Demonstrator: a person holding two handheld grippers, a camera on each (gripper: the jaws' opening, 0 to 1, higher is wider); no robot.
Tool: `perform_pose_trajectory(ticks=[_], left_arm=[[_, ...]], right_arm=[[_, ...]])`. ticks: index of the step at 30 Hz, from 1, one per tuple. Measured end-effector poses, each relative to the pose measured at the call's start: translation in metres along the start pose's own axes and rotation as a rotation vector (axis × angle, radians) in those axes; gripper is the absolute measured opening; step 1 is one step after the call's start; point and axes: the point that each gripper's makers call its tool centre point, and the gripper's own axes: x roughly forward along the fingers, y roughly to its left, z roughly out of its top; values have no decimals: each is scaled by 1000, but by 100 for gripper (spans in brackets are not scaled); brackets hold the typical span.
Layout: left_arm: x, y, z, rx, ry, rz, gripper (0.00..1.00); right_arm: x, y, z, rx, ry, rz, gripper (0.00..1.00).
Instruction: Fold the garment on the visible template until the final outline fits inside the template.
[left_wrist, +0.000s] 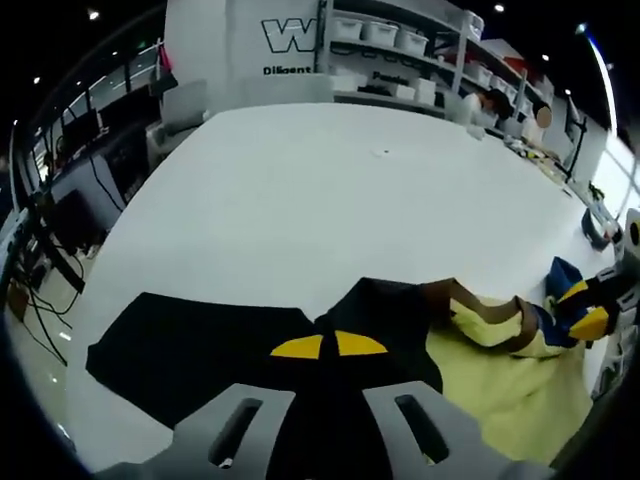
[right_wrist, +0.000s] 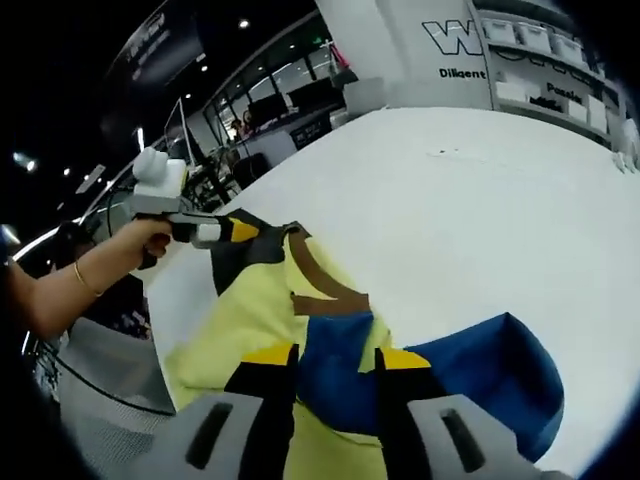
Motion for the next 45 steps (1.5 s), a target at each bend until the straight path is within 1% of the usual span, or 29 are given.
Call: perform_pose_trajectory(ticks=[4, 6, 8, 10, 13, 15, 17, 20, 23, 24, 26, 30, 33, 36, 37, 41, 42, 43, 44, 45], left_arm=[[0, 0, 0, 1, -1, 0, 5], [0, 0, -1, 1, 0, 1, 5], [0, 0, -1, 2, 0, 1, 5], [0, 0, -1, 3, 2, 2, 5], [0, 1, -1, 1, 1, 1, 5], [0, 1, -1, -1, 0, 0, 5], [0, 1, -1, -5, 1, 0, 5], [0, 1, -1, -8, 2, -1, 5], [0, 1, -1, -10, 2, -1, 5], [-1, 2, -1, -10, 2, -1, 5], [-1, 2, -1, -11, 2, 0, 5], [-2, 3, -2, -16, 2, 3, 5], [-4, 3, -1, -19, -3, 4, 5], [-7, 5, 1, -21, -12, 8, 4], [-7, 5, 2, -22, -13, 8, 4], [-12, 9, 9, -30, -38, 13, 4], [-13, 10, 12, -31, -48, 14, 4], [-14, 11, 15, -31, -53, 15, 4], [-16, 13, 18, -31, -60, 18, 4], [-17, 15, 21, -29, -63, 20, 4]], right_arm=[[6, 1, 2, 38, 8, 2, 23], [12, 1, -4, 49, 46, -14, 22], [15, 0, -7, 38, 70, -34, 23], [16, -1, -14, 2, 118, -73, 23], [15, 4, -12, -27, 121, -89, 25], [12, 10, -15, -78, 139, -100, 24], [10, 10, -20, -115, 160, -112, 22], [9, 10, -22, -118, 161, -110, 16], [7, 9, -24, -110, 167, -102, 5], [6, 9, -21, -106, 161, -102, 3], [4, 8, -20, -105, 157, -105, 0], [1, 4, -20, -113, 168, -115, 0], [-7, 1, -15, -110, 155, -129, 0], [-13, -6, -1, -99, 114, -150, 0], [-14, -7, 1, -101, 108, -153, 0], [-20, -16, 21, -101, 52, -180, 0], [-23, -21, 33, -106, 19, -198, 0], [-23, -23, 36, -107, 10, -202, 0], [-25, -27, 46, -116, -18, -216, 0], [-26, -30, 50, -121, -28, -224, 0]])
